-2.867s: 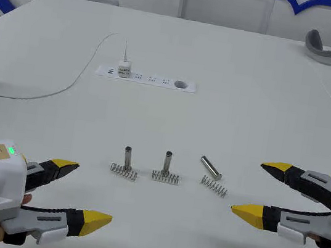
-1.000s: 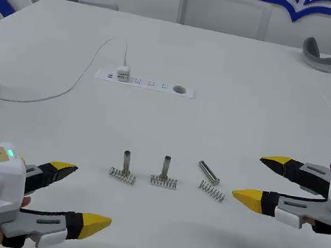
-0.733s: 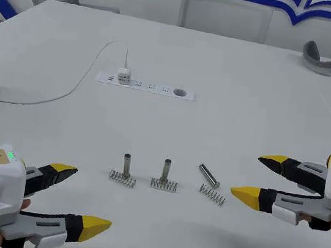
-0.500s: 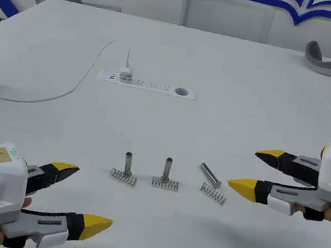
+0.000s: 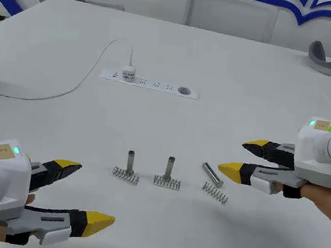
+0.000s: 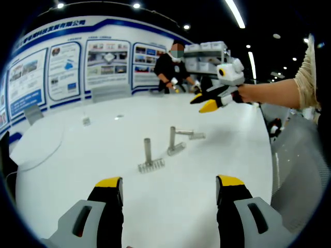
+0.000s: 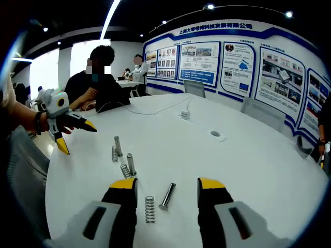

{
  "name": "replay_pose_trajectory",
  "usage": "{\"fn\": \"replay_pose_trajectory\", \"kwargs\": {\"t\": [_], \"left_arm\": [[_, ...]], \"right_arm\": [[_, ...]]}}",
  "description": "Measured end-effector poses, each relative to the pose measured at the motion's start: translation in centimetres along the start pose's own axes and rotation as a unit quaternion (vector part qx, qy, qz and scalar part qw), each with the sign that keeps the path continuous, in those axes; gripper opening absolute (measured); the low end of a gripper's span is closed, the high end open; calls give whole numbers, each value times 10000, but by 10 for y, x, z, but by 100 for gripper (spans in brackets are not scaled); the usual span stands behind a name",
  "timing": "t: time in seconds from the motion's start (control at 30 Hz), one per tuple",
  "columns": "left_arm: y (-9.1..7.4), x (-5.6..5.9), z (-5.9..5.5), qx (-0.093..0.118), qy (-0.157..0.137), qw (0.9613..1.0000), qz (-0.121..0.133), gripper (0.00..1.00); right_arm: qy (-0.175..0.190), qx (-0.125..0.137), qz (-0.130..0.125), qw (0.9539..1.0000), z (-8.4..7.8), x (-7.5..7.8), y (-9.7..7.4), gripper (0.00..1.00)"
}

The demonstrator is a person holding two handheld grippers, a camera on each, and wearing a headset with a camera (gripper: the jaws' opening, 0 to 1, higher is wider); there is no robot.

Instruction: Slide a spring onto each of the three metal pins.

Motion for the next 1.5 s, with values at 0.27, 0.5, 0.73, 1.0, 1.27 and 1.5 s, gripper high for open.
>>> {"fn": "replay_pose_trajectory", "kwargs": {"t": [0.27, 0.5, 0.73, 1.0, 1.27, 1.5], "left_arm": [[0, 0, 0, -8, -6, 10000, 2, 74], [0, 1, -1, -32, -18, 10000, 1, 74], [0, 1, -2, -35, -39, 10000, 10, 74], [1, 1, -6, -46, -66, 10000, -1, 73], [3, -1, -8, -50, -95, 9999, -5, 73], [4, 0, -9, -84, -95, 9999, -42, 73]], "right_arm": [[36, -320, -107, 9994, 0, 6, 20, 44], [155, -566, -229, 9980, -2, 7, 35, 39], [255, -883, -362, 9951, -9, 8, 50, 32], [360, -1176, -461, 9913, -16, 5, 65, 28], [471, -1427, -537, 9872, -26, 5, 72, 22], [576, -1521, -565, 9851, -29, 6, 75, 19]]}}
Point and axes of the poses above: the centre of the closed fingertips' face, and the gripper's own axes: y roughly forward along the fingers, x roughly to its right, z roughly out of its top, the point moved 8 cm from there along -y, roughly backward along the fingers, and after that the axes turned 1 degree about y, right-handed, at the moved point
